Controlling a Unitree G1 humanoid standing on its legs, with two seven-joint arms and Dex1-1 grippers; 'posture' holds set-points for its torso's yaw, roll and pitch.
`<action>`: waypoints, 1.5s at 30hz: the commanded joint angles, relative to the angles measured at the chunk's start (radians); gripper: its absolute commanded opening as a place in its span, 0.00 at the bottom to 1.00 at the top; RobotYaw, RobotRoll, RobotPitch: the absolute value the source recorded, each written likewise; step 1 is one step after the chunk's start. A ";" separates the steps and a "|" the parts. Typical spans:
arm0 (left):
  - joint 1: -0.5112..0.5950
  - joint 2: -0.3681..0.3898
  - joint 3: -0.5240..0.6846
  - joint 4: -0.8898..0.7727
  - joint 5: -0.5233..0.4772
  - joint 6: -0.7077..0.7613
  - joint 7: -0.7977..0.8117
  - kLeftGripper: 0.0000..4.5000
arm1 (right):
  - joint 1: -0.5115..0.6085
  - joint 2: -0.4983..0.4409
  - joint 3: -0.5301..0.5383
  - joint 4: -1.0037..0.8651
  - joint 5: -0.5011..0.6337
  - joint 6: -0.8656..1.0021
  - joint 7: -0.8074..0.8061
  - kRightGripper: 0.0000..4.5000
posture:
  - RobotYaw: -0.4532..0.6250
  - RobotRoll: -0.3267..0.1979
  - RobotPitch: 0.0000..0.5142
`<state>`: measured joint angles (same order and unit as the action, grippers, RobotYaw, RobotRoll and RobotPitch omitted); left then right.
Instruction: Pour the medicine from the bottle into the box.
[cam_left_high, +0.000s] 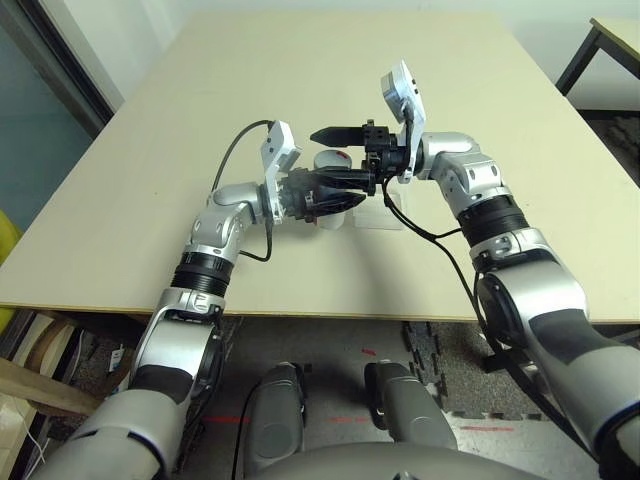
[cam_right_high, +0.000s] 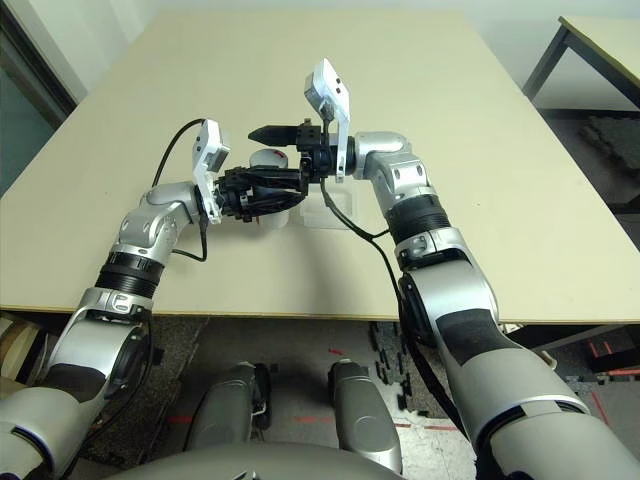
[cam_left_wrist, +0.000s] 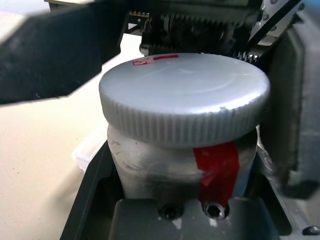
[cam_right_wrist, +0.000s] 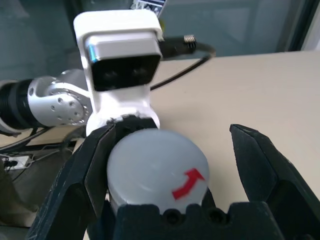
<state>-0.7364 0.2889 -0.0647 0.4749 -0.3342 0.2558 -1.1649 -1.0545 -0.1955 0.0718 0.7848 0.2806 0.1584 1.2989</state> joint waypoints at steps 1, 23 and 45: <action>0.000 0.009 -0.001 -0.042 -0.008 0.014 -0.002 0.63 | -0.014 -0.018 -0.007 0.013 -0.016 -0.008 -0.010 1.00 | 0.27 0.62 0.20; 0.017 0.006 0.007 -0.054 -0.015 0.009 0.005 0.63 | -0.007 -0.148 -0.040 0.038 0.000 0.049 -0.001 1.00 | 0.27 0.62 0.19; -0.011 -0.006 0.010 0.008 0.003 -0.029 0.013 0.63 | 0.048 -0.165 -0.026 -0.162 0.047 0.160 0.105 1.00 | 0.26 0.62 0.19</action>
<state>-0.7371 0.2862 -0.0423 0.4815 -0.3385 0.2368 -1.1468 -1.0149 -0.3684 0.0343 0.6587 0.3146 0.3008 1.3993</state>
